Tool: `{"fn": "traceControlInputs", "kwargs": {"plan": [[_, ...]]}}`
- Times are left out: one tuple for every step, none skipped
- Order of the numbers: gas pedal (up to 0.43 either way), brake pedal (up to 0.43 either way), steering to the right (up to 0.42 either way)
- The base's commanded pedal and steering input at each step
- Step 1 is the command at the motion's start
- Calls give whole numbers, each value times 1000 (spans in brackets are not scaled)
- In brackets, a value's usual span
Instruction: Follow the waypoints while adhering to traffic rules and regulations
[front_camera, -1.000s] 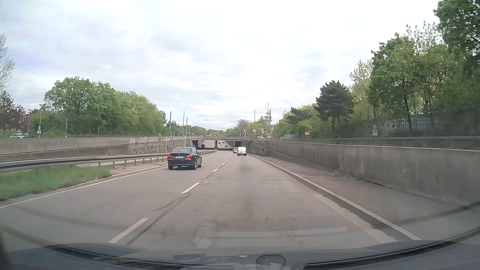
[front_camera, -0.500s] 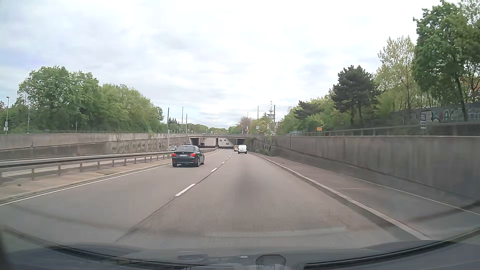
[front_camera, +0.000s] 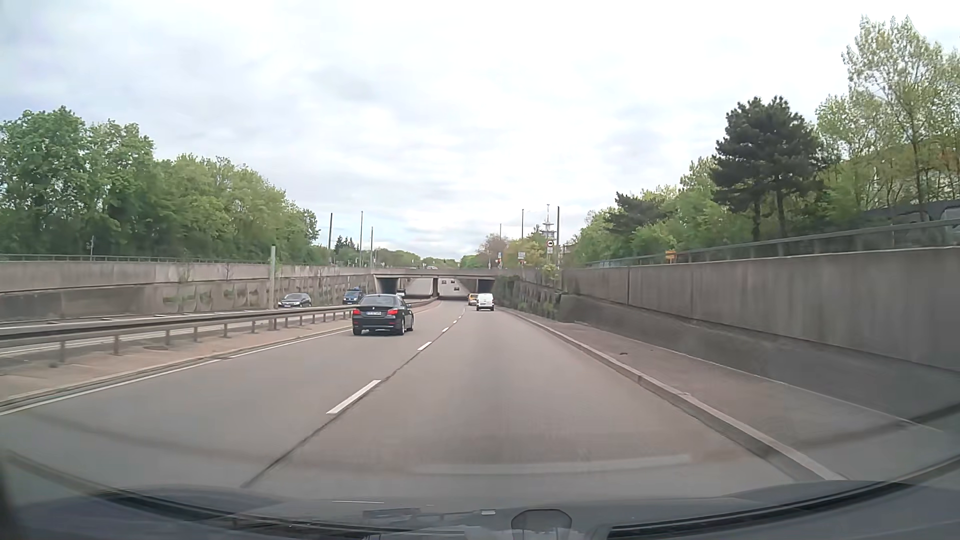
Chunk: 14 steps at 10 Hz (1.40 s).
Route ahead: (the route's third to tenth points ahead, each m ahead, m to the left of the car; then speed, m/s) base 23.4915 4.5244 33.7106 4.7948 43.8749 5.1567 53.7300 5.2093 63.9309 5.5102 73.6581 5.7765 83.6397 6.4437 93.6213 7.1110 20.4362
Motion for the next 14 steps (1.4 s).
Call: {"fn": "traceControlInputs", "kwargs": {"plan": [[39, 0, -3], [39, 0, -3], [39, 0, -3], [39, 0, -3], [39, 0, -3], [39, 0, -3], [39, 0, -3], [47, 0, -3], [47, 0, -3], [47, 0, -3], [47, 0, -3], [47, 0, -3], [47, 0, -3], [47, 0, -3]]}}
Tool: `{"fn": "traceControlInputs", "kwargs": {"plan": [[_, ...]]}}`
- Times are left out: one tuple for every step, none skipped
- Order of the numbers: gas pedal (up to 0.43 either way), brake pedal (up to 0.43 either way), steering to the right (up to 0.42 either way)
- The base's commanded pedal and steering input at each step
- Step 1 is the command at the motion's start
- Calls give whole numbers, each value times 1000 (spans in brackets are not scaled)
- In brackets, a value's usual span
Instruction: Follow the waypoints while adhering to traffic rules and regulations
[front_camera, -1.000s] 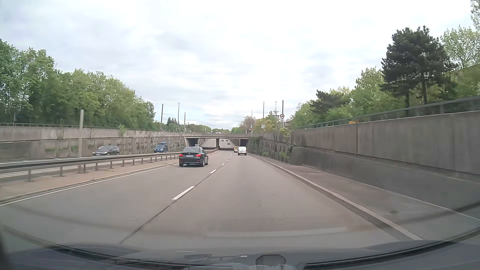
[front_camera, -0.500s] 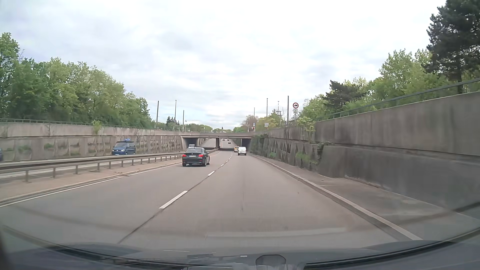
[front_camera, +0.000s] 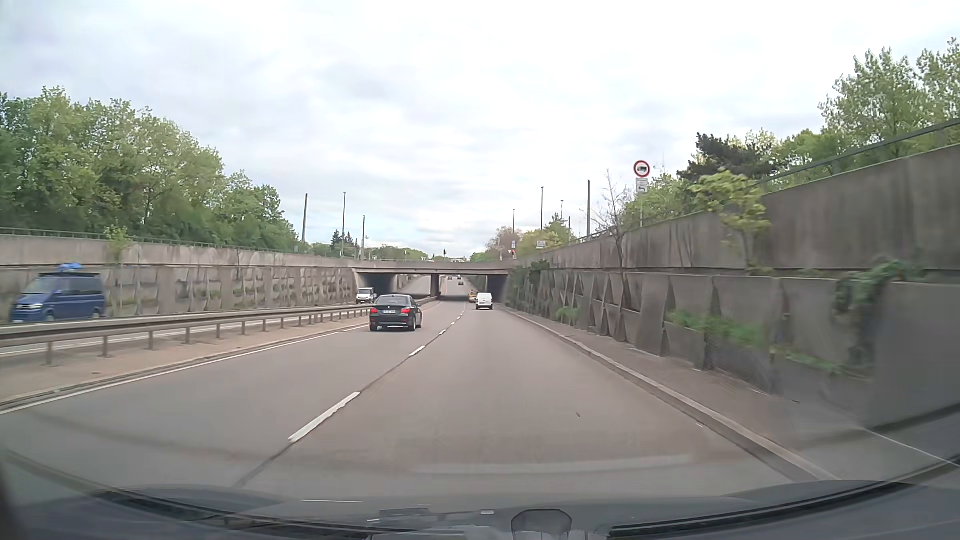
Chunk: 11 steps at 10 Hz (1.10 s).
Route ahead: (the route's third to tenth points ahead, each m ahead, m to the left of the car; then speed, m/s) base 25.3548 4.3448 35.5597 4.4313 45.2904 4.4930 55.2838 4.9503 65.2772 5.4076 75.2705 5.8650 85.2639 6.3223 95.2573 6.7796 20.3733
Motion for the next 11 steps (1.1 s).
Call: {"fn": "traceControlInputs", "kwargs": {"plan": [[47, 0, -3], [47, 0, -3], [47, 0, -3], [47, 0, -3], [47, 0, -3], [47, 0, -3], [47, 0, -3], [47, 0, -3], [47, 0, -3], [47, 0, -3], [47, 0, -3]]}}
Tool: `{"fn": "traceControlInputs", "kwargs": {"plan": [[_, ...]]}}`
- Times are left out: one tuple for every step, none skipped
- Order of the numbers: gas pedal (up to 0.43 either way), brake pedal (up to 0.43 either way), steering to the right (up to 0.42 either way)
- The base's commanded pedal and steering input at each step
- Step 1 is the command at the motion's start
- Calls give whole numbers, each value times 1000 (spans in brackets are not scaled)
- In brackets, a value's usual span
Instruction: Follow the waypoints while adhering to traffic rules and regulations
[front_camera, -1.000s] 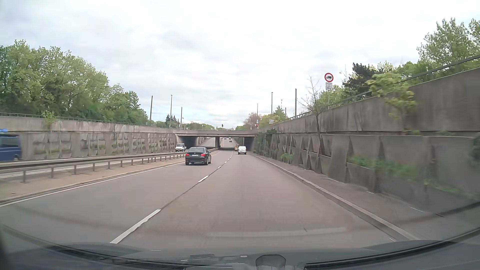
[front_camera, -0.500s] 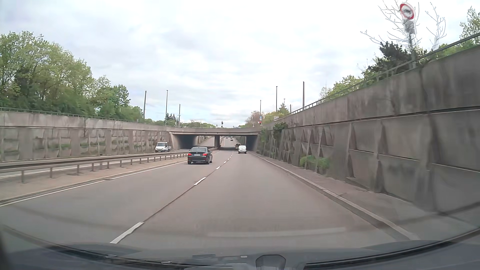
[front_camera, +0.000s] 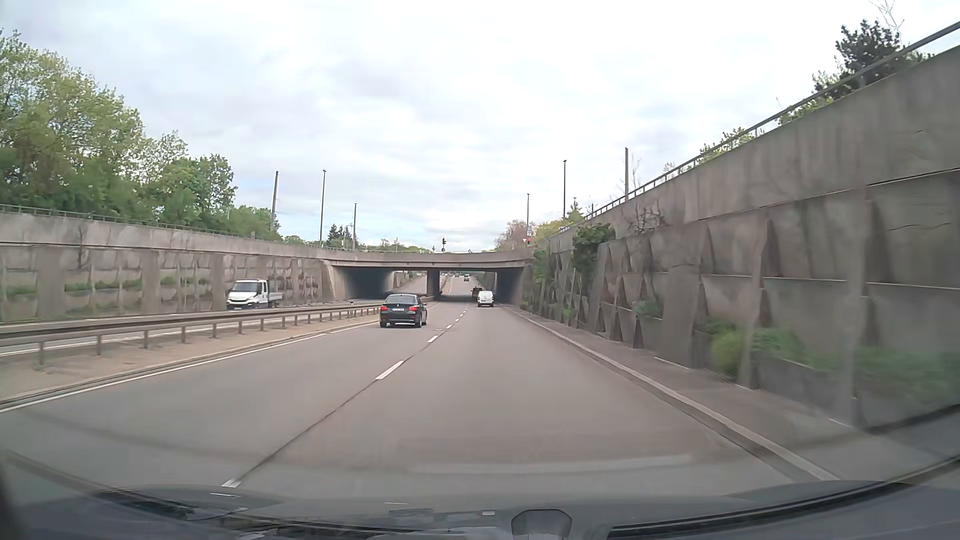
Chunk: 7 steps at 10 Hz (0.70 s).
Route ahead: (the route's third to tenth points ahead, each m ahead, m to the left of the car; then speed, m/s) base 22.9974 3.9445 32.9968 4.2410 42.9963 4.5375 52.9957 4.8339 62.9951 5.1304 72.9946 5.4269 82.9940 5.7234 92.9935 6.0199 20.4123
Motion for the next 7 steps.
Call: {"fn": "traceControlInputs", "kwargs": {"plan": [[47, 0, -3], [47, 0, -3], [47, 0, -3], [47, 0, -3], [59, 0, -3], [59, 0, -3], [59, 0, -3]]}}
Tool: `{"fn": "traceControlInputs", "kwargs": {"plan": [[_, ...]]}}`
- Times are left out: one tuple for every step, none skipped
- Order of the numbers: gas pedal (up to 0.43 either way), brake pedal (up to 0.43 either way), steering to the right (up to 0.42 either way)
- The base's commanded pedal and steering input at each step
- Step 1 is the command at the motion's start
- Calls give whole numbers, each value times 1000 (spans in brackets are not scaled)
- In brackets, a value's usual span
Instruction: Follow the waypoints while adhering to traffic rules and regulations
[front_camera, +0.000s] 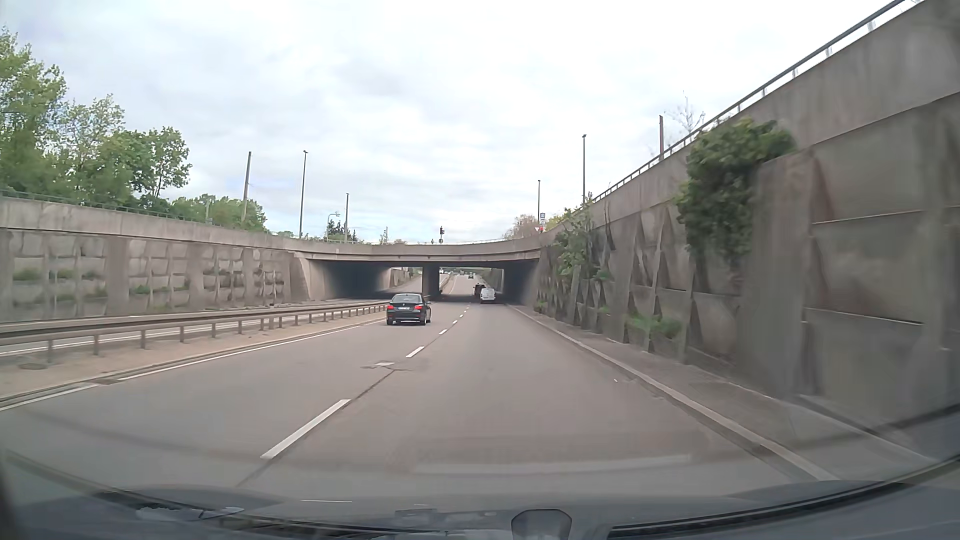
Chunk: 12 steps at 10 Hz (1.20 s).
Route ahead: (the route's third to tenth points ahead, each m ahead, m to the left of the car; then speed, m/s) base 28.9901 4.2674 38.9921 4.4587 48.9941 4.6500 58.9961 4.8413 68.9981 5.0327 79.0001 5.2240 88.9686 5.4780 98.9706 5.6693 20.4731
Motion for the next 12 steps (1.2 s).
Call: {"fn": "traceControlInputs", "kwargs": {"plan": [[79, 0, -3], [79, 0, -3], [79, 0, -3], [79, 0, -3], [79, 0, -3], [79, 0, -3], [79, 0, -3], [79, 0, -3], [79, 0, -3], [79, 0, -3], [79, 0, -3], [79, 0, -2]]}}
